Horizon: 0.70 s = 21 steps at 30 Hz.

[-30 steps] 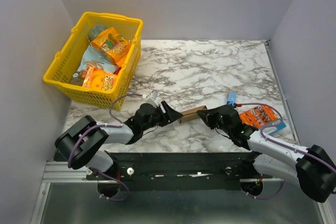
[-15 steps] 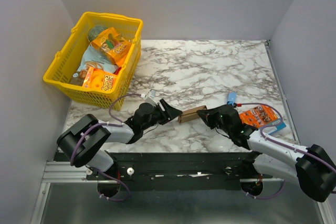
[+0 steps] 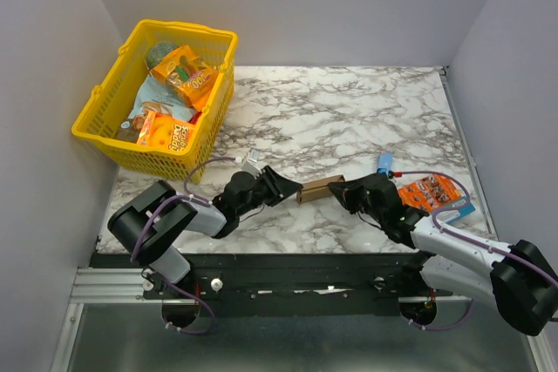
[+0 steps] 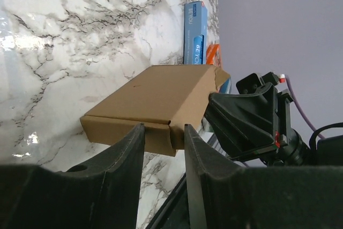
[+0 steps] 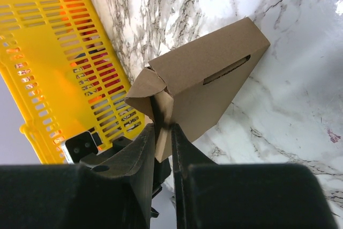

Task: Fold the paper box

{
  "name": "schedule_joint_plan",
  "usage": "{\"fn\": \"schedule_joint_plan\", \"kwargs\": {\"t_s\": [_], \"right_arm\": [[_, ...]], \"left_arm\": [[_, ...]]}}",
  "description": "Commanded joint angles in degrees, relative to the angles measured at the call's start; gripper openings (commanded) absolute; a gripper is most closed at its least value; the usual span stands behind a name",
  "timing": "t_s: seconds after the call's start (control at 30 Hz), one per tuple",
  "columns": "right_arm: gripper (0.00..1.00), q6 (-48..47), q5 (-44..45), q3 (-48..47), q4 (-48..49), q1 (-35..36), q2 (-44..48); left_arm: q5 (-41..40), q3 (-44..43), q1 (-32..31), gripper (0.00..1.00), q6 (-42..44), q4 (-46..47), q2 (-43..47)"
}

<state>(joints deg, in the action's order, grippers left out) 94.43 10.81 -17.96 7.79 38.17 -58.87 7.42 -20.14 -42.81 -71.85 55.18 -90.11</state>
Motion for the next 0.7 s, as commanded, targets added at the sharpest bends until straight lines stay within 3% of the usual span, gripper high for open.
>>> {"fn": "schedule_joint_plan", "kwargs": {"t_s": [0.0,0.27,0.67], "right_arm": [[0.24,-2.1,0.7,1.4,-10.0,0.1,-1.9],[0.25,-2.2,0.5,0.9,-9.9,0.0,-2.7],[0.27,-2.5,0.8,0.8,-9.8,0.1,-2.4]], "left_arm": [[1.6,-0.3,-0.3,0.36,5.1,-8.8,0.2],[0.8,-6.8,-0.3,0.19,18.5,-23.3,-0.6],[5.1,-13.2,-0.3,0.02,27.6,-31.6,-8.0]]}}
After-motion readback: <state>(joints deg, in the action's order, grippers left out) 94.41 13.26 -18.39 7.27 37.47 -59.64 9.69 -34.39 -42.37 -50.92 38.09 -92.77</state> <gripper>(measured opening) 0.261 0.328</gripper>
